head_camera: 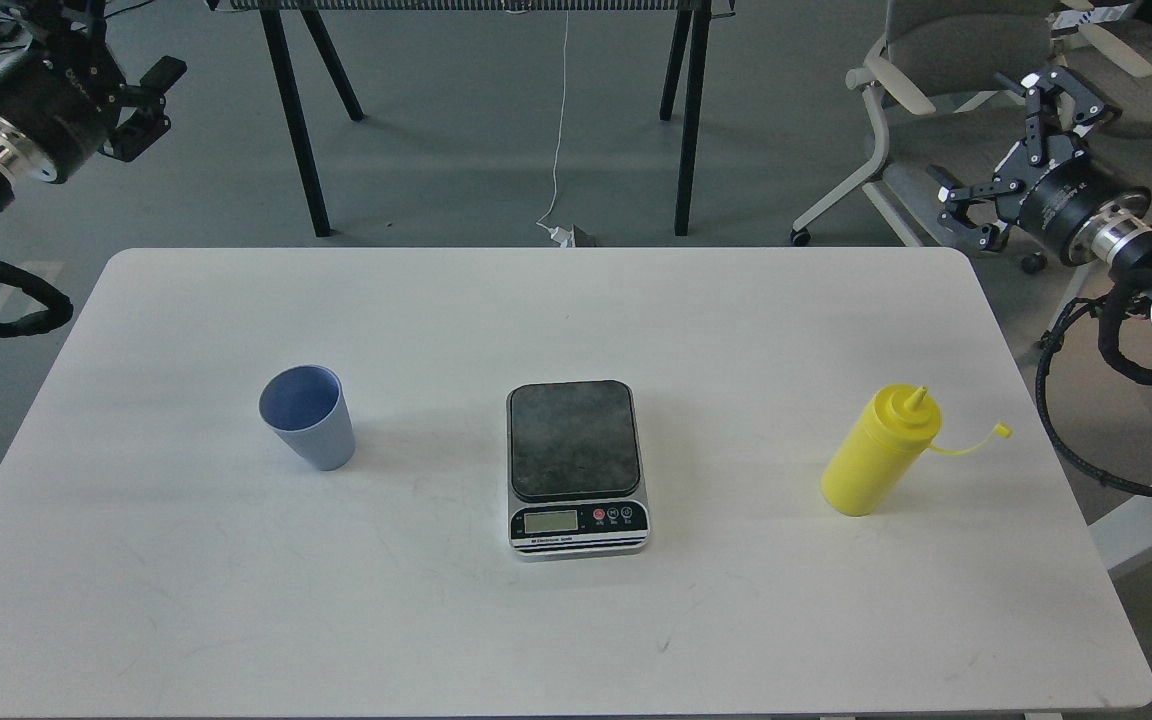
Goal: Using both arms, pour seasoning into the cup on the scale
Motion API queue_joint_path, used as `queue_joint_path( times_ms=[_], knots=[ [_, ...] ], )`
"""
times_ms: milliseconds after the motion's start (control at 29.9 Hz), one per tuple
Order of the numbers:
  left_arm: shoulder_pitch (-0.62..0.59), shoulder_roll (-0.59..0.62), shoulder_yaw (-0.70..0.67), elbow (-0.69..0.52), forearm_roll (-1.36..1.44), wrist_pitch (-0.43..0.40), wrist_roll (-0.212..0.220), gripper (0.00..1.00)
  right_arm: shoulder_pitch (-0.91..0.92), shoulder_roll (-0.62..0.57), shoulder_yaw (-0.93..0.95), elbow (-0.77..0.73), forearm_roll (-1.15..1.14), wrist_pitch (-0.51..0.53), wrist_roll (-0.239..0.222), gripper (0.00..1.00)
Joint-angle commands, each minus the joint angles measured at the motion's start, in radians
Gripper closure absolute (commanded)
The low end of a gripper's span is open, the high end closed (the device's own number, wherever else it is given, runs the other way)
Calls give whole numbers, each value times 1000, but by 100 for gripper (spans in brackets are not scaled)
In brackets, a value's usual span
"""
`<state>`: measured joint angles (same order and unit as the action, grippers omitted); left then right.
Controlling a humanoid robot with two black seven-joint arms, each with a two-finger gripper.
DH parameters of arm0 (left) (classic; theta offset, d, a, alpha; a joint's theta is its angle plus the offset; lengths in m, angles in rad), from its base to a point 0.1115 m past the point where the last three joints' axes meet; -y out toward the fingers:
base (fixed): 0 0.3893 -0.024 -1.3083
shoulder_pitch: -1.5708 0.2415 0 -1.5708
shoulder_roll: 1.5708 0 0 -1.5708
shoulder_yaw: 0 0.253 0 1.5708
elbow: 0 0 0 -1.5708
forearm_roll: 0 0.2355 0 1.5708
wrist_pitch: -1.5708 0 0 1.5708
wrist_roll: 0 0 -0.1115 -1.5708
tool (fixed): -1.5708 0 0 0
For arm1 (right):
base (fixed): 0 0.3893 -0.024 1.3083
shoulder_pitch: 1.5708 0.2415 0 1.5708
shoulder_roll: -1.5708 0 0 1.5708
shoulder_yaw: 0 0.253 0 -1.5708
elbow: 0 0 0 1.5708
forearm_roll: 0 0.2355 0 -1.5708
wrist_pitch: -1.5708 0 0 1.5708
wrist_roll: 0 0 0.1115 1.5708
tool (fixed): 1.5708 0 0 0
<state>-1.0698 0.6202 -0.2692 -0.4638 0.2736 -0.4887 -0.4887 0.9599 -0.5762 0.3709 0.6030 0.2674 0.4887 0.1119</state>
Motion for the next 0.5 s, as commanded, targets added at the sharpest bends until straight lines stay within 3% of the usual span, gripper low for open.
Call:
queue_joint_path(
  times_ms=[0, 468],
  knots=[
    [-4, -4, 28, 4, 61, 0, 0, 0, -1, -1, -1, -2, 0, 0, 0, 1],
    [-24, -30, 16, 24, 86, 0, 0, 0, -10, -4, 2, 3, 1, 0, 0, 1]
  ],
)
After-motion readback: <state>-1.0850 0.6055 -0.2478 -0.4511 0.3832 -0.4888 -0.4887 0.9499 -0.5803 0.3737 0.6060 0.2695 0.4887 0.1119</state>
